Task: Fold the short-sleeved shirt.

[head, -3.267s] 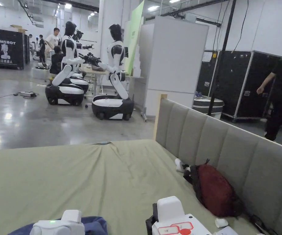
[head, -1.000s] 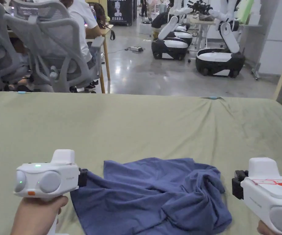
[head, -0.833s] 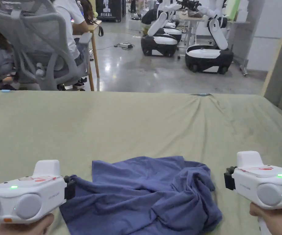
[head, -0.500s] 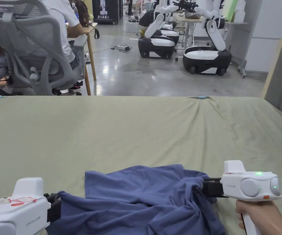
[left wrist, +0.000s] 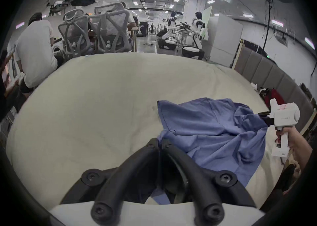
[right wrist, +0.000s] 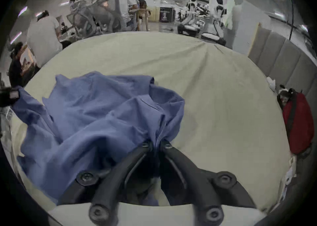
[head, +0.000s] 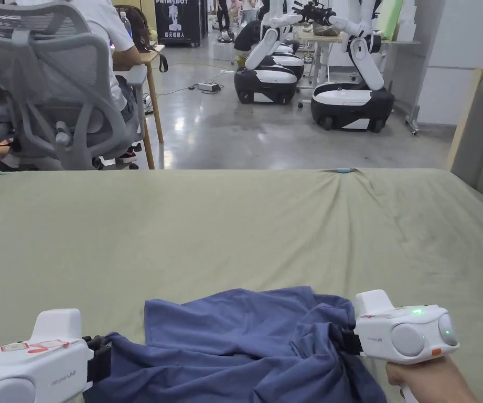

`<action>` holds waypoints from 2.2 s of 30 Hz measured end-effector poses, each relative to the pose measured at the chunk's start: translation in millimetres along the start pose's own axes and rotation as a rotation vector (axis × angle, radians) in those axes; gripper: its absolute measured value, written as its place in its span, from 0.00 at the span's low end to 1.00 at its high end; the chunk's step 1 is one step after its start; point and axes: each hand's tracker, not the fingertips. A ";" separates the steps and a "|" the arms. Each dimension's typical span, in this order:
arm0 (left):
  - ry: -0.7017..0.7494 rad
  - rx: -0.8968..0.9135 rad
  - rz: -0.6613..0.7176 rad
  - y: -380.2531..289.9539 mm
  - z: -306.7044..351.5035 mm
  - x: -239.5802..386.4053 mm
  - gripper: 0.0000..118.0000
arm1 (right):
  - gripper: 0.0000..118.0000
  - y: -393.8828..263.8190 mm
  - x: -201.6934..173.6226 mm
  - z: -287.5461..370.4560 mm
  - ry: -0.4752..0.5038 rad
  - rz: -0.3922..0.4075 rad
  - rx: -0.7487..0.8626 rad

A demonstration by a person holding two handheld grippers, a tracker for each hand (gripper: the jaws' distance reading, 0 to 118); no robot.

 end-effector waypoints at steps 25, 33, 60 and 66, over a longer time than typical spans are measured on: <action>0.377 0.470 -0.265 232.0 143.7 -35.0 0.00 | 0.06 184.2 9.3 298.9 -0.423 0.076 0.640; 0.406 0.560 -0.272 299.8 149.3 -20.7 0.00 | 0.06 238.9 -0.3 312.8 -0.453 0.049 0.724; 0.292 0.169 -0.248 60.3 91.7 -48.3 0.00 | 0.06 11.2 20.1 169.0 -0.303 0.039 0.339; 0.232 0.030 -0.168 -71.6 118.8 -58.9 0.00 | 0.06 -122.8 10.7 156.9 -0.198 0.050 0.120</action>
